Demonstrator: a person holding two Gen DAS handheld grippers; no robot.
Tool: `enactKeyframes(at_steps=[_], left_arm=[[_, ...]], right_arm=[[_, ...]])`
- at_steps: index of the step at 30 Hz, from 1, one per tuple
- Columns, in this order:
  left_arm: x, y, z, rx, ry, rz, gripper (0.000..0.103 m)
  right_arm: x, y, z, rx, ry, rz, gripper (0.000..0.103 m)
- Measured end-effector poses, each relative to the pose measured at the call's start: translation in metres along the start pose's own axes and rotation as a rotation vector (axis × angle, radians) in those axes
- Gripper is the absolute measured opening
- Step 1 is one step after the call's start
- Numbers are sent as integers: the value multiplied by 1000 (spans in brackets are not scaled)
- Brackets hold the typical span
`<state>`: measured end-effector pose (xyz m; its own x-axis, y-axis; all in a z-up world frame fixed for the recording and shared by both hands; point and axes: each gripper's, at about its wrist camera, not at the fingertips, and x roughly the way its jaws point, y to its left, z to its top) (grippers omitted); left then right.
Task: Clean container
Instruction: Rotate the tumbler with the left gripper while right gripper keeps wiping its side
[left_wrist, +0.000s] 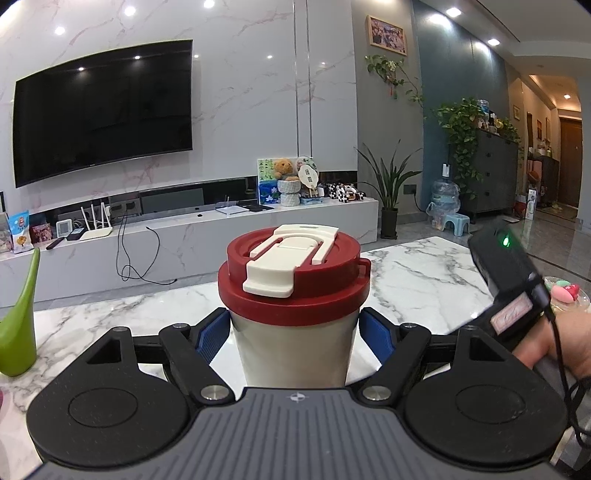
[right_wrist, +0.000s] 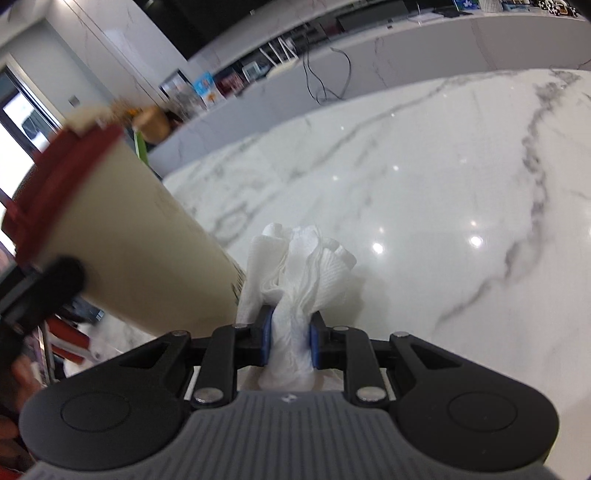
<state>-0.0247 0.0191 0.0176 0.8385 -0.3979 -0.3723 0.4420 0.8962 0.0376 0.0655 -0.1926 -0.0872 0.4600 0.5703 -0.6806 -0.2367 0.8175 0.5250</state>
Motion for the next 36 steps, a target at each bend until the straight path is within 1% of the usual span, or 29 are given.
enactKeyframes(at_steps=[2, 7, 10, 14, 17, 20, 25, 29, 32, 36], left_arm=[[0, -2, 1, -1, -1, 9, 76], [-2, -5, 0, -36, -10, 49, 78], [-1, -12, -1, -62, -21, 102, 79], [3, -27, -5, -94, -12, 180, 79], [3, -36, -5, -95, -16, 224, 79], [2, -37, -5, -98, -19, 238, 77], [4, -32, -4, -83, -22, 208, 76], [3, -23, -4, -59, -10, 151, 75], [2, -12, -3, -39, 1, 92, 75], [3, -3, -2, -21, 13, 33, 75]], right_arm=[[6, -1, -1, 0, 19, -12, 23], [7, -1, -1, -4, 25, -14, 23], [8, 0, 1, -5, 26, -15, 23], [6, 1, 3, -4, 27, -15, 23], [5, 1, 4, -2, 28, -15, 23], [5, 2, 5, -1, 28, -15, 23], [10, 6, 4, 0, 25, -20, 23], [5, 6, 5, -8, 18, -15, 22], [-1, 5, 9, -5, -8, 6, 23], [-18, 4, 18, 0, -79, 41, 23]])
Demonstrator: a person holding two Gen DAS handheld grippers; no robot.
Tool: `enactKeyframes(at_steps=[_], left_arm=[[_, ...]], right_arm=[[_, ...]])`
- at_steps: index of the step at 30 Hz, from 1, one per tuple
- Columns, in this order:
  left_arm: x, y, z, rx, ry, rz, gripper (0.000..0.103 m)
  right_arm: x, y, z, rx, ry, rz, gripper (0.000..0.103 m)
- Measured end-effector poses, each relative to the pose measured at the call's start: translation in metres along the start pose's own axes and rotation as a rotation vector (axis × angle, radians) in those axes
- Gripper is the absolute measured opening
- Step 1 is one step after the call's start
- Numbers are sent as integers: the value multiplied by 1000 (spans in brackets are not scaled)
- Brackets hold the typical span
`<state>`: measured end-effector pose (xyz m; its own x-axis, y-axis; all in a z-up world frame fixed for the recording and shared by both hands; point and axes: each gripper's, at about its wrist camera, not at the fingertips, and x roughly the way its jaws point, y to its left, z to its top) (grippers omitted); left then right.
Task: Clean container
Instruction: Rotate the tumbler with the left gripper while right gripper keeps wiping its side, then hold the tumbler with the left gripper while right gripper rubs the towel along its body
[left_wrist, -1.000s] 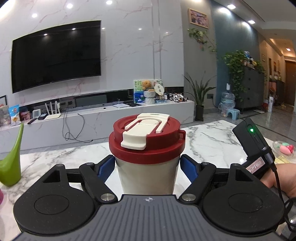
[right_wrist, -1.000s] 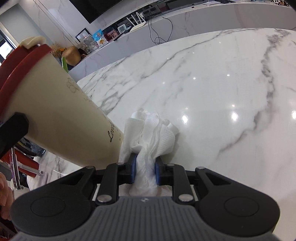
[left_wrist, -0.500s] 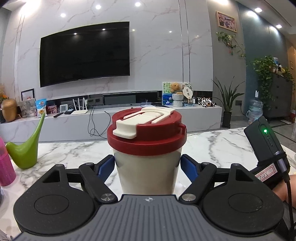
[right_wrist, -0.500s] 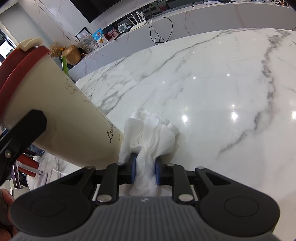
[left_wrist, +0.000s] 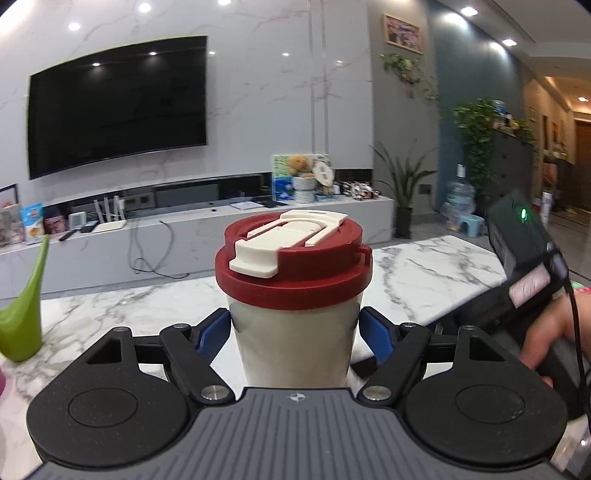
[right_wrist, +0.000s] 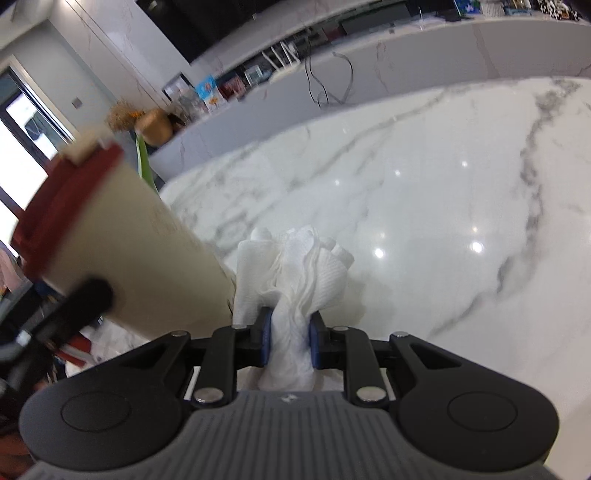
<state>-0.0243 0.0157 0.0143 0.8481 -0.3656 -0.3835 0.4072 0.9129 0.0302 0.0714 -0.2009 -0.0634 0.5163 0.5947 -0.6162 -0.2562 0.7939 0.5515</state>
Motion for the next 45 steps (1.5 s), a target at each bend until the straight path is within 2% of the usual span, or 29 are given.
enactKeyframes(at_steps=[9, 13, 17, 31, 38, 40, 45], left_arm=[[0, 12, 3, 41, 29, -70, 74], [0, 12, 2, 43, 33, -74, 74], [-2, 14, 2, 39, 35, -76, 74], [-1, 12, 2, 39, 35, -66, 74], [0, 10, 2, 40, 34, -49, 75], [0, 9, 2, 15, 34, -23, 76], [-1, -9, -2, -50, 0, 99, 77]], right_arm=[[-47, 4, 21, 4, -213, 145, 23], [-54, 14, 20, -29, -235, 226, 23], [-51, 16, 16, -23, -221, 221, 23], [6, 13, -5, -23, -8, 7, 23], [28, 10, -16, -44, 78, -61, 23], [32, 11, -17, -47, 91, -68, 23], [35, 13, -18, -53, 103, -75, 23]])
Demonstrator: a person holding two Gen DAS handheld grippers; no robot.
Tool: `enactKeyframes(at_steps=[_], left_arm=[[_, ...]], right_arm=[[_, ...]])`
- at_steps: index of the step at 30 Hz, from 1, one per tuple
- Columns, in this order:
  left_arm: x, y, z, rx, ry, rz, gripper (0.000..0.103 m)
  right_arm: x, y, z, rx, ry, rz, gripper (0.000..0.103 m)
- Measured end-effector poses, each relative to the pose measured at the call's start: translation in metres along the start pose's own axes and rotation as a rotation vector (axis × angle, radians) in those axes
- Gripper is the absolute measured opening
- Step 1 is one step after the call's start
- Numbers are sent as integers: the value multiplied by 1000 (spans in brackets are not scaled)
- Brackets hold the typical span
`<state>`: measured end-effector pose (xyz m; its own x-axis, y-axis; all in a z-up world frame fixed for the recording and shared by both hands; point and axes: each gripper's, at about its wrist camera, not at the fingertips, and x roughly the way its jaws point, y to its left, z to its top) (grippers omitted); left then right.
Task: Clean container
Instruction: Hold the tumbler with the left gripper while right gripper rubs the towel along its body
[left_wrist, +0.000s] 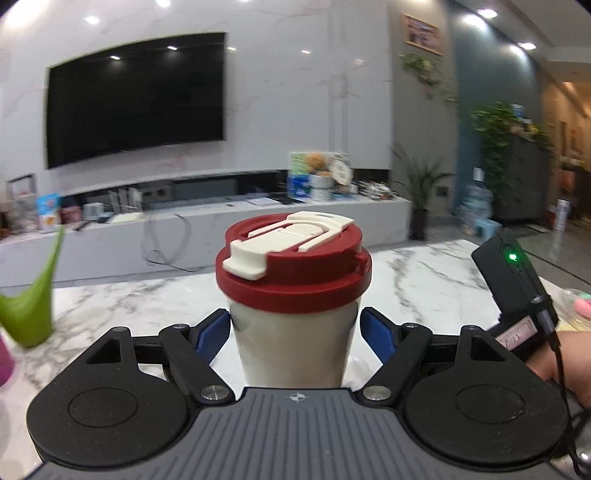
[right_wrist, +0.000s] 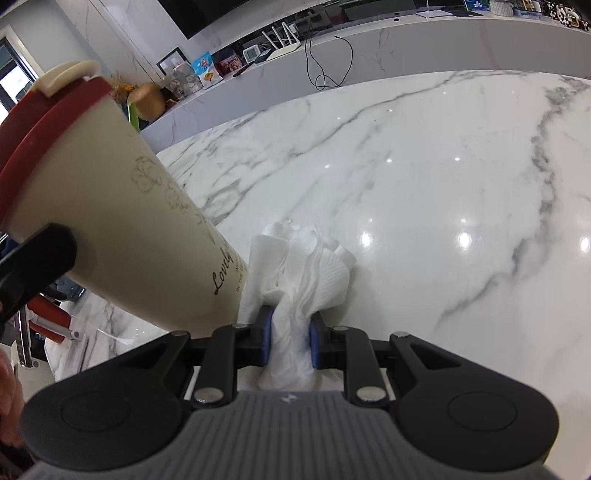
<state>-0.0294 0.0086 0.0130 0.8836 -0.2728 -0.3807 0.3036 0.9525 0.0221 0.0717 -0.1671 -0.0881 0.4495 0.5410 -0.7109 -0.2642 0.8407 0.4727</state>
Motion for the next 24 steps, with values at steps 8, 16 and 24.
enactKeyframes(at_steps=[8, 16, 24], left_arm=[[5, -20, -1, -35, -28, 136, 78], [6, -21, 1, -33, -26, 134, 77], [5, -4, 0, 8, -15, 17, 76]], right_arm=[[1, -1, 0, 1, -1, -3, 23], [1, -4, 0, 2, 0, 0, 23], [-10, -10, 6, 23, -43, 6, 23]])
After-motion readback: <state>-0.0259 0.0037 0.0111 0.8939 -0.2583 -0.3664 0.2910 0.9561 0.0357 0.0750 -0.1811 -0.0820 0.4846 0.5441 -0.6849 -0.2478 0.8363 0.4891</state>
